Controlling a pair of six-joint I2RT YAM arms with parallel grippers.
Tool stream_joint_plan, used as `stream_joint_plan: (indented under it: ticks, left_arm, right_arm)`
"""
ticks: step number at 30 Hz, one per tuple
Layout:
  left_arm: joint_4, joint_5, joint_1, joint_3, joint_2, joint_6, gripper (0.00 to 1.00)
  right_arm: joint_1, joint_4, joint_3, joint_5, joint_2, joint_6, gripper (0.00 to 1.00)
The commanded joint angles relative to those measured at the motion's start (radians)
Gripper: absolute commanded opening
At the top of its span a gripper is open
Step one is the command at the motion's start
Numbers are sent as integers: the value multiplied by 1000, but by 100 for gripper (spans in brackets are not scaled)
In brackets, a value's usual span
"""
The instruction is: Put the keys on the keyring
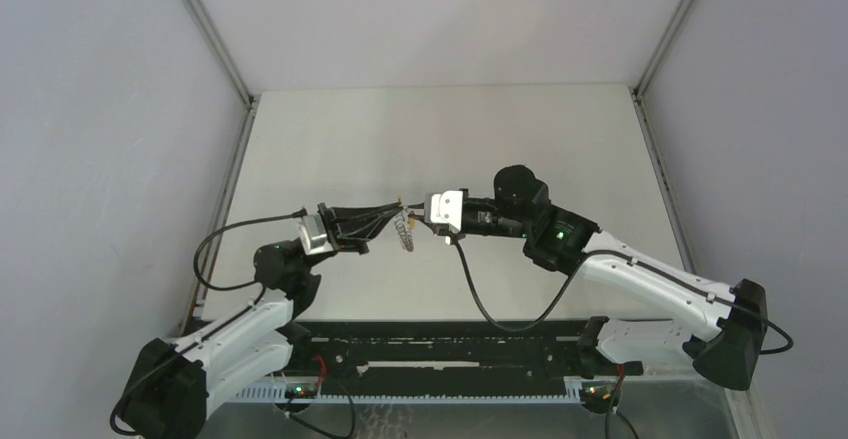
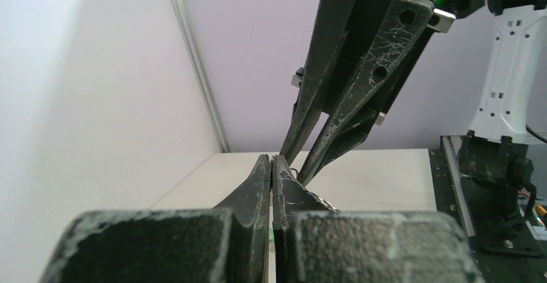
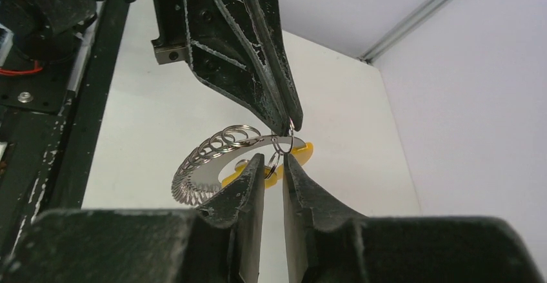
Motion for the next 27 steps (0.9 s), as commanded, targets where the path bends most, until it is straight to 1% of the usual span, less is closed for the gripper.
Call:
stream_joint_plan:
  ticks: [1,3,6,8,11,14,18,21,27]
  left_arm:
    - [118,-124,-16,-21,-24,40,0]
    - [118,-134,-20,-24,-27,49,0]
    - [117,-125,-23,-25,-28,52,0]
    - [119,-104,-23,-28,-35,55,0]
    - [118,-65,-24,-35,-46,60,0]
    - [120,-38,-23,-39,-53,65,0]
    - [128,-1,-25,-27,-47,61,0]
    - [129,9,-30,-23,-45,62,0]
    - [130,40,-39,-9,-41,57,0]
  right_arm:
    - [37,46,-34,104,9,36,15]
    - [40,78,-48,130,7,58,17]
    - [32,81,-50,118,2,75,20]
    - [0,72,-49,39,-14,94,22]
    - [-75,39,-39,-155,-52,119,26]
    - [-118,9,-26,-255,-81,121,28]
    - [-182,39,-20,-356,-87,165,30]
    - [-192,52,-1,-385,-73,200,30]
    - [-198,155,1,-400,-27,260,29]
